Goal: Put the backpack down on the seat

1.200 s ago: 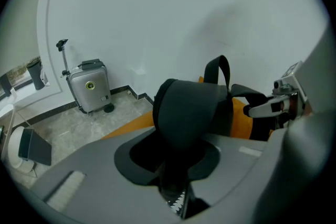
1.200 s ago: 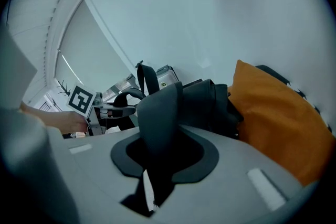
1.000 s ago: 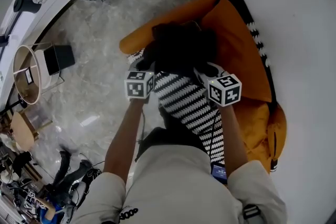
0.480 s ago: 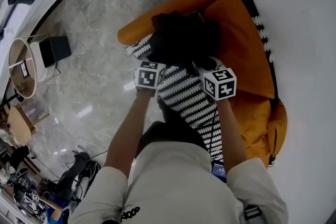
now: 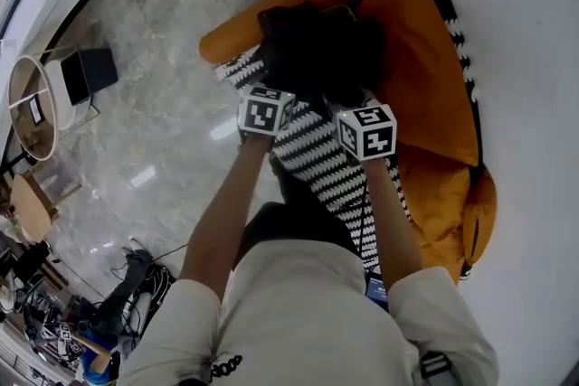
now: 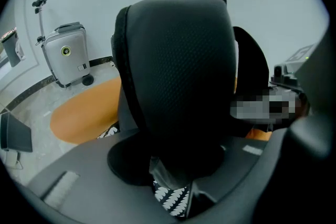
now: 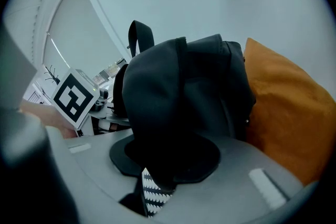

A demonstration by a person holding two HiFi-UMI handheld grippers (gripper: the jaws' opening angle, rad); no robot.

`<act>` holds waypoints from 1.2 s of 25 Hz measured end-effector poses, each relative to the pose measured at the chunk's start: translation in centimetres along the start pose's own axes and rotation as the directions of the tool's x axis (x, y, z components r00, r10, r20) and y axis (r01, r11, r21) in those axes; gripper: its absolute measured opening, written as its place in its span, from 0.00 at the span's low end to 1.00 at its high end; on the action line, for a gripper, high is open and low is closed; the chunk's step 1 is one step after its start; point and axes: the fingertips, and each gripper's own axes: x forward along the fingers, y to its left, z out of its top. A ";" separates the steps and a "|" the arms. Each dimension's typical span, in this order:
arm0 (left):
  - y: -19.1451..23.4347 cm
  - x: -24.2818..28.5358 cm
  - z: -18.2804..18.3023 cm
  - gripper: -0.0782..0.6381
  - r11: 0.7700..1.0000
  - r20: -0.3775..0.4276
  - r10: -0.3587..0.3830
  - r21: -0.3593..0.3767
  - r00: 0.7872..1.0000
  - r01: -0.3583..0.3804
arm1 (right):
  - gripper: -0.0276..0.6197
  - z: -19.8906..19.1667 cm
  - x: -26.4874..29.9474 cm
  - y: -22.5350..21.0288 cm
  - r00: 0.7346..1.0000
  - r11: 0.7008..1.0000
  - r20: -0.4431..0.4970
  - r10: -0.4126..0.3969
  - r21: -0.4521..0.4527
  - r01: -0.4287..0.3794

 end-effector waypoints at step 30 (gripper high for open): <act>0.3 -2.6 -2.9 0.66 0.998 0.085 -0.010 -0.058 0.996 0.015 | 0.50 -3.6 -3.9 2.7 0.994 0.994 -0.084 0.075 -0.075 -0.081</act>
